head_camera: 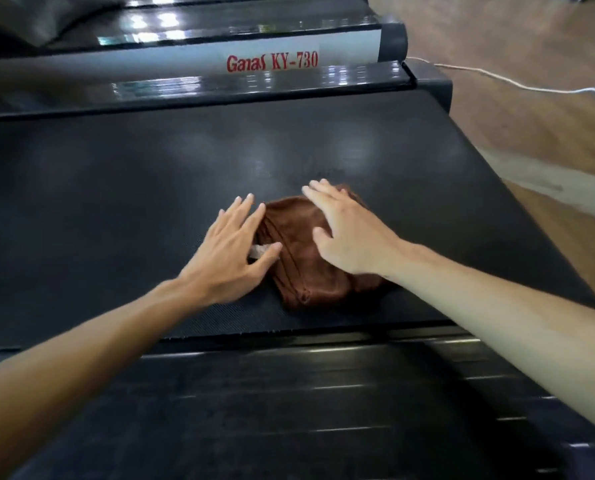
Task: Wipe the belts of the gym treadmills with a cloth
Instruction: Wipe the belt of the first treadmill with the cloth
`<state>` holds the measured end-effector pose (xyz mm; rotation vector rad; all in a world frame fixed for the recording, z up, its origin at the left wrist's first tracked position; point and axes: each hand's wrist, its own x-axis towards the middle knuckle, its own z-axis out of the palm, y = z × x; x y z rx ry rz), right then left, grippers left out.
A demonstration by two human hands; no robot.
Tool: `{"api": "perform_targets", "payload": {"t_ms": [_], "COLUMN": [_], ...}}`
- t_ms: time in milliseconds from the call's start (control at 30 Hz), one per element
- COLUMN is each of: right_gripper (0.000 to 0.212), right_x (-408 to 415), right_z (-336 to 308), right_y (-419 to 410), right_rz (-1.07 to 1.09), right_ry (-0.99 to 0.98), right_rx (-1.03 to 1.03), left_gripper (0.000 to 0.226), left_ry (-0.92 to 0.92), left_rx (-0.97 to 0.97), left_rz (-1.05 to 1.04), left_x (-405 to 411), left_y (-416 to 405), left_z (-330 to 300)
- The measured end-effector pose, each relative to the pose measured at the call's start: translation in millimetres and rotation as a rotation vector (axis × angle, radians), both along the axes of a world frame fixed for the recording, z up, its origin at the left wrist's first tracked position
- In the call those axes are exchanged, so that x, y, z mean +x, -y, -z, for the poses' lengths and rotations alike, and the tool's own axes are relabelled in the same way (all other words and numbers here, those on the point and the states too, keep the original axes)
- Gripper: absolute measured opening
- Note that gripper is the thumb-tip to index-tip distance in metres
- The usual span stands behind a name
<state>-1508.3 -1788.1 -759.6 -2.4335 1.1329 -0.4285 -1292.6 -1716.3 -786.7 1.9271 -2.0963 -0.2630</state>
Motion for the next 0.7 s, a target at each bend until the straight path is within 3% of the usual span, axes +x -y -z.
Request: {"api": "perform_targets", "payload": {"t_ms": [100, 233, 400, 567, 700], "right_gripper": [0.066, 0.084, 0.087, 0.088, 0.088], "right_x": [20, 25, 22, 15, 11], "right_z": [4, 22, 27, 25, 26], "right_y": [1, 2, 27, 55, 40], "right_rz": [-0.027, -0.009, 0.04, 0.258, 0.249], "right_ry": [-0.007, -0.282, -0.368, -0.378, -0.475], "right_rx": [0.012, -0.019, -0.054, -0.165, -0.05], "left_gripper": [0.086, 0.069, 0.091, 0.104, 0.104], "left_ry": [0.053, 0.075, 0.096, 0.161, 0.198], "left_rx": [-0.006, 0.006, 0.092, 0.068, 0.054], "left_rz": [0.052, -0.105, -0.204, -0.24, -0.247], "left_x": [25, 46, 62, 59, 57], "left_y": [12, 40, 65, 67, 66], "left_z": [-2, 6, 15, 23, 23]}}
